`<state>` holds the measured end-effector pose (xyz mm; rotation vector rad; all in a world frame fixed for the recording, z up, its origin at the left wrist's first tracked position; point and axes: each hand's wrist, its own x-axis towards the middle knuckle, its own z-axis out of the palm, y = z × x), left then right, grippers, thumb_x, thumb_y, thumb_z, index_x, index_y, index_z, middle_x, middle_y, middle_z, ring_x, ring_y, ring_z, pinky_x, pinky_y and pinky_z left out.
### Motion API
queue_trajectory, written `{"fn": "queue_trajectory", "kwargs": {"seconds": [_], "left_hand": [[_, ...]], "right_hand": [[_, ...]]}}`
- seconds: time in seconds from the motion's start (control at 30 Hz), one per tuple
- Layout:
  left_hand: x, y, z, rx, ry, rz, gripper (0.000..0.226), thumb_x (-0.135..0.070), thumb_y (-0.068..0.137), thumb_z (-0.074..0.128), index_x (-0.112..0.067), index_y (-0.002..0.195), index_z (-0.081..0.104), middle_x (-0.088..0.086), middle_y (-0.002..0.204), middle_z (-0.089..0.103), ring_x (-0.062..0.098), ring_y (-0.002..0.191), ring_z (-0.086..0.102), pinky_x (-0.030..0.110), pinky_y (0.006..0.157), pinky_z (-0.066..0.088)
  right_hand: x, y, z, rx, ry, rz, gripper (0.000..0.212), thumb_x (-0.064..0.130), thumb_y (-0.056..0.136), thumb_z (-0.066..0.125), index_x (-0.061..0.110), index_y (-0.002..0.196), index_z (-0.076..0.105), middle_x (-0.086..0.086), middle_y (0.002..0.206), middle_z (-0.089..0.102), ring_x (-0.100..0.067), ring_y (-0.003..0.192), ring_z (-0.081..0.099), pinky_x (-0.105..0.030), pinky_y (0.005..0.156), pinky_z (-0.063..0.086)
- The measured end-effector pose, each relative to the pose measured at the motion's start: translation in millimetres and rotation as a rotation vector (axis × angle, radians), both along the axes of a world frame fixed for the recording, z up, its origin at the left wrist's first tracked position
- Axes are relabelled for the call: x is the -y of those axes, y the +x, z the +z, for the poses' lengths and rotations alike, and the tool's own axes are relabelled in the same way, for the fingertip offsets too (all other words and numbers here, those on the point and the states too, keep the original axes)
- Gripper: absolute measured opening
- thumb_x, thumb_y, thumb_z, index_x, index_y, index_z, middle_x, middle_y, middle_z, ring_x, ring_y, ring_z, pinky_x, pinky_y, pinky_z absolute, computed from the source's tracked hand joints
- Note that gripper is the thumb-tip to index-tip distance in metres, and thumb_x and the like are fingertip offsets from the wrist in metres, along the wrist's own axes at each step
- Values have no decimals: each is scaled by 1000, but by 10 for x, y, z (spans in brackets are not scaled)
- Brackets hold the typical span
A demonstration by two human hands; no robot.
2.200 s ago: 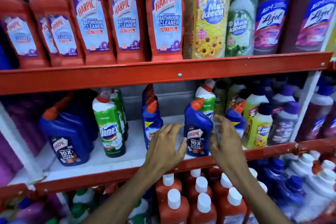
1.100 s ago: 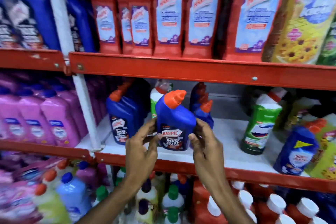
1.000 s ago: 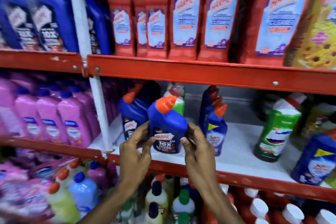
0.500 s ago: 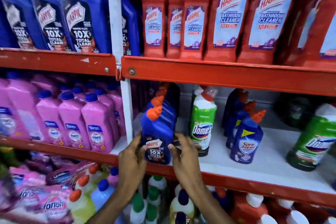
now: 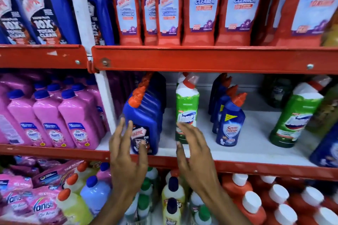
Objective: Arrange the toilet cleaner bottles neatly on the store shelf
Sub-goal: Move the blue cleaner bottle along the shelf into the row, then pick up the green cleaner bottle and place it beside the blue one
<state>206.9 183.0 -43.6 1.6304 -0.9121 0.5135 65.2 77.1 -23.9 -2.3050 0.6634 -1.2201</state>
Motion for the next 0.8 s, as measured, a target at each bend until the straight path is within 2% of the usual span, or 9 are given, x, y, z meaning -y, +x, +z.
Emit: {"fn": "queue_trajectory", "kwargs": {"seconds": [0.07,0.13,0.23,0.37,0.53,0.63,0.7,0.73,0.8], "left_hand": [[96,-195,0,198,12,-12,57,-26,94,57,-7,147,51,18,160,43,32,148,42,56,118,41],[236,-401,8,379,84,-41,58,-22,93,58,-4,147,49,22,159,42,40,150,39,62,117,38],[534,-785,-10,525,188,-134,59,-22,95,54,-6,151,42,21,163,37,39,155,32,62,122,32],[946,-1254,-84,594,250,-247,60,-23,96,51,-9,153,37,17,164,34,37,155,30,50,127,24],[1493,-1714,-100,554,354,-441,61,-23,98,49,-9,155,36,17,165,37,32,154,36,52,121,39],[1811,-1927,-47,407,409,-548,59,-24,100,49,-11,156,39,8,168,34,21,155,35,22,128,23],[2026,-2067,21,275,450,-590,61,-25,100,50,-14,158,34,3,169,31,15,155,32,3,121,10],[2148,-2135,59,218,464,-610,62,-23,100,52,-14,158,32,3,169,31,16,155,32,1,120,10],[2410,-2225,112,141,470,-627,63,-17,101,56,-10,158,31,9,167,36,22,153,37,19,127,23]], "right_hand": [[93,-302,4,-8,-117,-97,56,14,94,57,23,148,46,4,151,48,-1,139,39,-6,112,27],[232,-567,-9,-32,-215,-195,59,12,92,59,18,149,45,-2,156,45,-16,146,37,-22,116,34],[490,-984,-57,-72,-337,-315,65,2,86,60,9,149,45,-12,158,43,-30,150,34,-41,119,37],[789,-1520,-91,-116,-395,-437,65,-4,83,59,4,146,47,-18,157,42,-36,148,36,-49,117,39],[1180,-2047,-137,-153,-266,-545,75,-11,79,58,6,150,41,-13,158,43,-31,147,40,-36,121,29],[1427,-2203,-155,-149,-113,-567,81,-16,79,53,9,154,35,-8,161,38,-26,150,35,-36,119,35],[1543,-2237,-148,-106,27,-540,82,-15,84,46,11,158,24,-6,167,26,-21,154,26,-35,118,36],[1597,-2241,-140,-83,73,-521,81,-14,85,44,11,159,20,-7,169,21,-20,155,22,-35,118,35],[1699,-2221,-132,-70,130,-490,79,-11,88,44,8,159,15,-11,170,14,-24,156,17,-34,120,30]]}}
